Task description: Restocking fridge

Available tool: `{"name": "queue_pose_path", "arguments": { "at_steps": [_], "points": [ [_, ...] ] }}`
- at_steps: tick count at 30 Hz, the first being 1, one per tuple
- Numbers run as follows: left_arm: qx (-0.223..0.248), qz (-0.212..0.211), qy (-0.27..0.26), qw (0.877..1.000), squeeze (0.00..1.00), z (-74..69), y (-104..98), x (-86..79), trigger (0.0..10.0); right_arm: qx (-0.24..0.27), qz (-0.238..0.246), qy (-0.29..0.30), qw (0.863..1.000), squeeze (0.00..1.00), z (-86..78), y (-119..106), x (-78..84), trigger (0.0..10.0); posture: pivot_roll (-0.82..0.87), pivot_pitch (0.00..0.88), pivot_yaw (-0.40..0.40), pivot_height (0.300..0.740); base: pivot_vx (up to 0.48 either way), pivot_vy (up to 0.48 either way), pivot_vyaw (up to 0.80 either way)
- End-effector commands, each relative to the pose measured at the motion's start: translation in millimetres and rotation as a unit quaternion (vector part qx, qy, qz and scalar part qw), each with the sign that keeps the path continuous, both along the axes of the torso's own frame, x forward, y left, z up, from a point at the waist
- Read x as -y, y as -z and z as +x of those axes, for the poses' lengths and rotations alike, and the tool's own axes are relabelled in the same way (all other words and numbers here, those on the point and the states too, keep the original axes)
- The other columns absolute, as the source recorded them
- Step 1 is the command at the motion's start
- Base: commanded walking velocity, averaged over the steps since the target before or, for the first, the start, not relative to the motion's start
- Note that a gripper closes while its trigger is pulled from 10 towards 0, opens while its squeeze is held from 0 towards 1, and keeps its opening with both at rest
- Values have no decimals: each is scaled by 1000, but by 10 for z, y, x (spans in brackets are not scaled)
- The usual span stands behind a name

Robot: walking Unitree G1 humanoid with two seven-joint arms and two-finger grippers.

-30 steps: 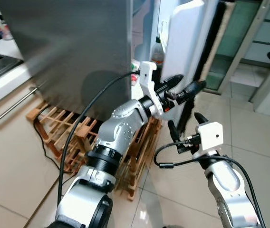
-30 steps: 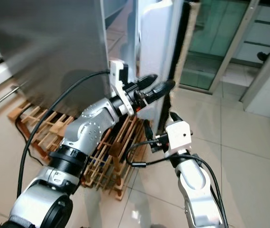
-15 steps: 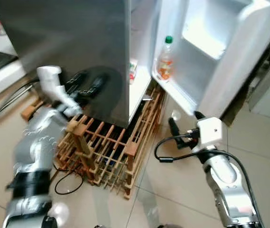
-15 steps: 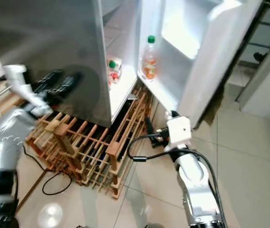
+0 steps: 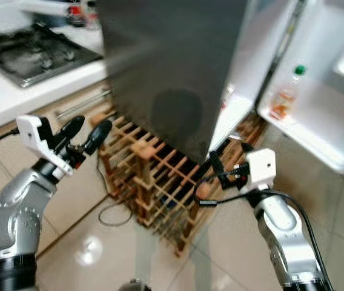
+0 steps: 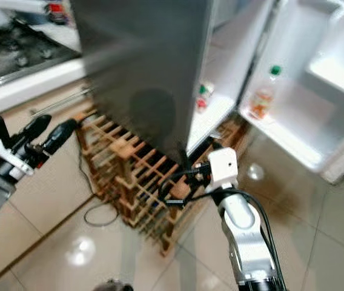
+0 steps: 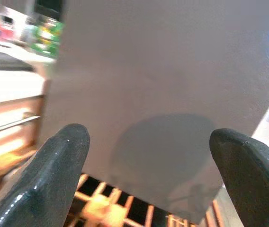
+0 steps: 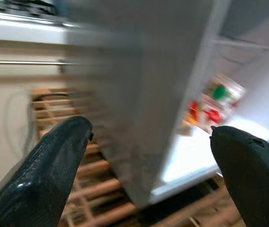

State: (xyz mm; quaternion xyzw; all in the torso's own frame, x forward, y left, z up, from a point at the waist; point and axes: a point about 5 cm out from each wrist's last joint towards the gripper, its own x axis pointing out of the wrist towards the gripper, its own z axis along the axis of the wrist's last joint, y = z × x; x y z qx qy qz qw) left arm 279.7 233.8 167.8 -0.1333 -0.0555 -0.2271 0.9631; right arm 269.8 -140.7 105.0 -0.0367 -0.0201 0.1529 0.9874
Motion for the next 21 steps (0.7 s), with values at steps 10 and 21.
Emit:
{"name": "queue_pose_path", "arguments": {
  "at_steps": [10, 21],
  "points": [
    [13, 4, 7, 1000, 0, 3, -59, 24, 10000, 2, 6, 1, 1000, 0, 8, -9, 11, 10000, -75, 0, -25, 740, 0, 0, 706],
    [-20, 124, -238, 963, 0, 74, 123, 474, 10000, -30, 29, 4, 999, 4, 204, 4, -149, 10000, -85, 0, -29, 740, 0, 0, 647]
  ]
}}
